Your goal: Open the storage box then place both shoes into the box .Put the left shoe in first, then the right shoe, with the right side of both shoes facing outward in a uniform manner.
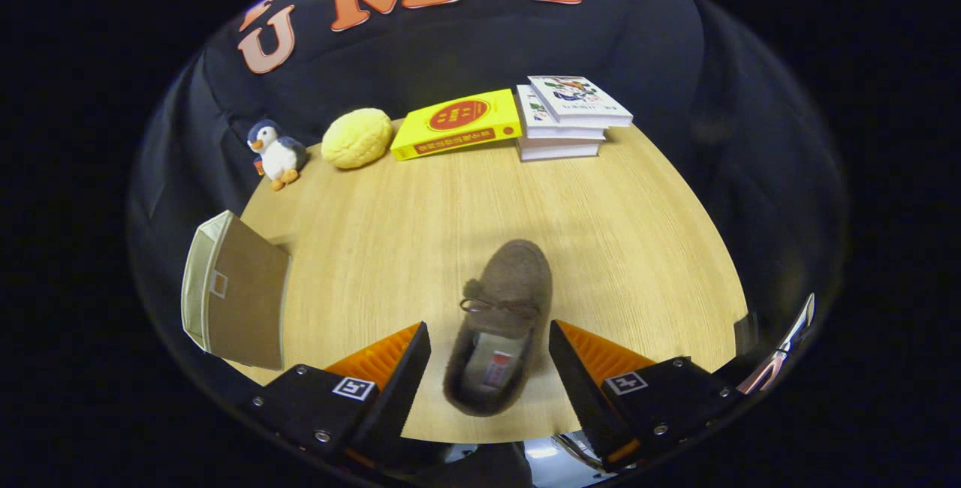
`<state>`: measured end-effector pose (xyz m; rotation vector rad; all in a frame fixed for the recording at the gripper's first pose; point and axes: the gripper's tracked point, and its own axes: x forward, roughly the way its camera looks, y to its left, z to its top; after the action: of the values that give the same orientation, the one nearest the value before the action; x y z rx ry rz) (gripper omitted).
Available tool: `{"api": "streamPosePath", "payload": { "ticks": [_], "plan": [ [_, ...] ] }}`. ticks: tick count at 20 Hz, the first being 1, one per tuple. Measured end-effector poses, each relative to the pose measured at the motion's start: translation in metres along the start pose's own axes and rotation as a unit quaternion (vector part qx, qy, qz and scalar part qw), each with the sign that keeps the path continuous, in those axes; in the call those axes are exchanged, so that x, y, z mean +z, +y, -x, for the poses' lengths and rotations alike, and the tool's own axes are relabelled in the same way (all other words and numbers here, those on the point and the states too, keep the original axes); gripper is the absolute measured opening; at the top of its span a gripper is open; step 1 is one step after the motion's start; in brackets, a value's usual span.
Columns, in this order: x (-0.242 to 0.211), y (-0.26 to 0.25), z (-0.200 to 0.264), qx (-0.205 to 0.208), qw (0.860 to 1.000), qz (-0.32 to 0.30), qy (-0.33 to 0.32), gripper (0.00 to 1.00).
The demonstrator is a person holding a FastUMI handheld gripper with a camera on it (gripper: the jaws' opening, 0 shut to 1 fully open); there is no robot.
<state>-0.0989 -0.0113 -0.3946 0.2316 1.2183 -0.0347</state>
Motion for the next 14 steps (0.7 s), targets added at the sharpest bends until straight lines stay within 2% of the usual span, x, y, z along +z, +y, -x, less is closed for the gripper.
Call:
{"api": "streamPosePath", "payload": {
  "ticks": [5,7,14],
  "plan": [
    [-0.027,-0.024,-0.039,-0.013,0.999,0.000,0.039,0.83],
    [-0.038,-0.022,-0.051,-0.005,0.998,-0.002,0.057,0.77],
    [-0.038,-0.038,-0.089,-0.052,0.998,-0.022,0.041,0.50]
  ]
}}
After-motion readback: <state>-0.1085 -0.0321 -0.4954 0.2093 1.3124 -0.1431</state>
